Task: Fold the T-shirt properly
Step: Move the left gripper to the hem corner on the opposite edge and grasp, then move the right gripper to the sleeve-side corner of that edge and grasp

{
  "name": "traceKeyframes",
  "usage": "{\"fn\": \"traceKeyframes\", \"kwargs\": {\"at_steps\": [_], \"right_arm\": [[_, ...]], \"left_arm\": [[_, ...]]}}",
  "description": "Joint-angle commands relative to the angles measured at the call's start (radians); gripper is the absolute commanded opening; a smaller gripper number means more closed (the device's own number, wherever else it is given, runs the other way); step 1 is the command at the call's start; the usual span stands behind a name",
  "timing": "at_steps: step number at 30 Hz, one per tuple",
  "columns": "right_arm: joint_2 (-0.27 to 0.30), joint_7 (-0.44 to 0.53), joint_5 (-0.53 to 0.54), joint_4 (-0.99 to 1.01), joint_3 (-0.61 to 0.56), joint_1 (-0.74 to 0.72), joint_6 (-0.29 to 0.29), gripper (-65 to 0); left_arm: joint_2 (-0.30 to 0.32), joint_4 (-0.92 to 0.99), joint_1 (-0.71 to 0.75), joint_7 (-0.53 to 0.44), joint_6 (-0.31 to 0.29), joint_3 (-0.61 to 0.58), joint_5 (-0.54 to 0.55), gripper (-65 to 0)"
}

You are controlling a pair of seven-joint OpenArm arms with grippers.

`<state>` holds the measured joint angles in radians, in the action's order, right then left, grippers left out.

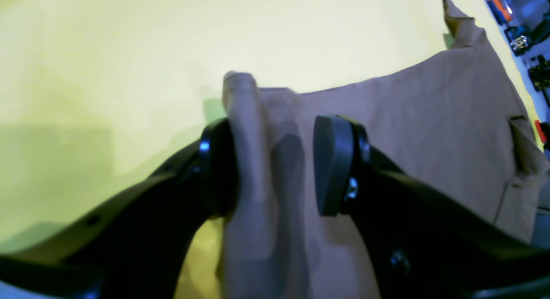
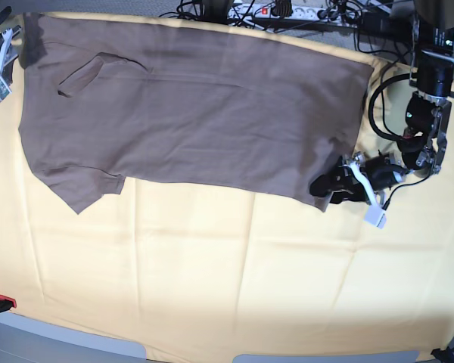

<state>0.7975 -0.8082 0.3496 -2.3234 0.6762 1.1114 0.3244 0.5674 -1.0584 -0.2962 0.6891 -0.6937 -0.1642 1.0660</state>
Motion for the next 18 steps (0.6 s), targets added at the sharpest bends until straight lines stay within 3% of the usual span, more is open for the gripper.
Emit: {"fn": "traceKeyframes", "kwargs": {"at_steps": [1, 5, 9, 13, 18], "right_arm": [[0.012, 0.011, -0.008, -0.011, 0.012, 0.005, -0.011, -27.3], [0.012, 0.011, -0.005, -0.011, 0.012, 0.005, -0.011, -27.3], [0.012, 0.011, -0.005, -0.011, 0.012, 0.005, -0.011, -27.3], [0.012, 0.029, -0.005, -0.011, 0.012, 0.004, -0.011, -27.3], [0.012, 0.056, -0.005, -0.011, 0.012, -0.018, -0.011, -27.3]], "left_arm": [[0.007, -0.006, -0.015, 0.022, -0.004, 0.0, -0.023, -33.8], [0.008, -0.006, -0.038, -0.044, -0.004, 0.002, -0.117, -33.8], [0.008, -0.006, -0.062, -0.068, 0.142, 0.002, -0.192, -33.8], [0.008, -0.006, -0.064, -0.061, 0.145, 0.002, -0.194, -34.3], [0.008, -0.006, -0.061, -0.037, 0.096, 0.0, -0.189, -49.9]]}}
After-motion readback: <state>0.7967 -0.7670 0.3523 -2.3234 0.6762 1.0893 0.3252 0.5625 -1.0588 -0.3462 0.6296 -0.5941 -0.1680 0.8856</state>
